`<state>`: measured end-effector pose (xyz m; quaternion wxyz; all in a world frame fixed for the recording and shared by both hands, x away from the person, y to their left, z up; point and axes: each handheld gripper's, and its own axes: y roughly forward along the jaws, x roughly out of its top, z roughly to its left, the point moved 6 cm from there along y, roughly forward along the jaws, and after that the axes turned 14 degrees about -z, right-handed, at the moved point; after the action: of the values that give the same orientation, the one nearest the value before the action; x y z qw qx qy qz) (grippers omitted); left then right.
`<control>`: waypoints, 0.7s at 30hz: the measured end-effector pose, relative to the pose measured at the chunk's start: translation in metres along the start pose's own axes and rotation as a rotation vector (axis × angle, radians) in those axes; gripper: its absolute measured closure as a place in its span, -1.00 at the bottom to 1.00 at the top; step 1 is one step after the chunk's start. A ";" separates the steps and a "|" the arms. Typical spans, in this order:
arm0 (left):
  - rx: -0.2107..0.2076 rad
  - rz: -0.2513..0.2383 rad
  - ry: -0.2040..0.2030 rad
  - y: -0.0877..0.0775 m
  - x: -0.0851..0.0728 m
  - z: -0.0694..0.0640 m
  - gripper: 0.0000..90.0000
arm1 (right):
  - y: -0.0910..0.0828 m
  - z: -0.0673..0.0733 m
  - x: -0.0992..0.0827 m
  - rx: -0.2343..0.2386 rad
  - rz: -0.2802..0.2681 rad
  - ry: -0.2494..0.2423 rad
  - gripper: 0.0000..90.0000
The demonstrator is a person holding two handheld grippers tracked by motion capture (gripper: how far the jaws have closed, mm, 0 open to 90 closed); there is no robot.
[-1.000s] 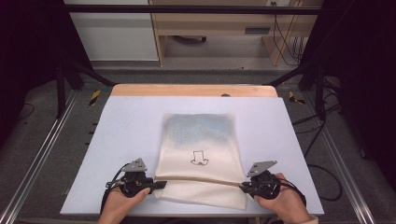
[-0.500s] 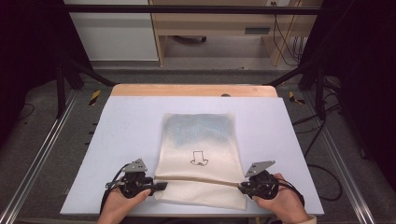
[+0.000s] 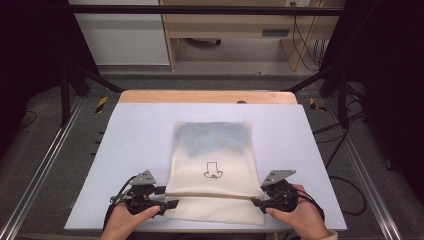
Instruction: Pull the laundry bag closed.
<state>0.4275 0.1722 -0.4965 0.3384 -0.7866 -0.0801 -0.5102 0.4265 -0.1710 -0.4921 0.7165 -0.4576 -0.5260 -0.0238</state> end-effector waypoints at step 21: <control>0.204 -0.015 0.068 -0.035 0.012 0.024 -0.81 | -0.007 -0.029 0.023 -0.312 -0.142 0.079 -0.79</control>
<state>0.4345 0.2109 -0.4759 0.4154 -0.7296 -0.1262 -0.5284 0.4547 -0.1849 -0.4703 0.6534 -0.5235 -0.5185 -0.1736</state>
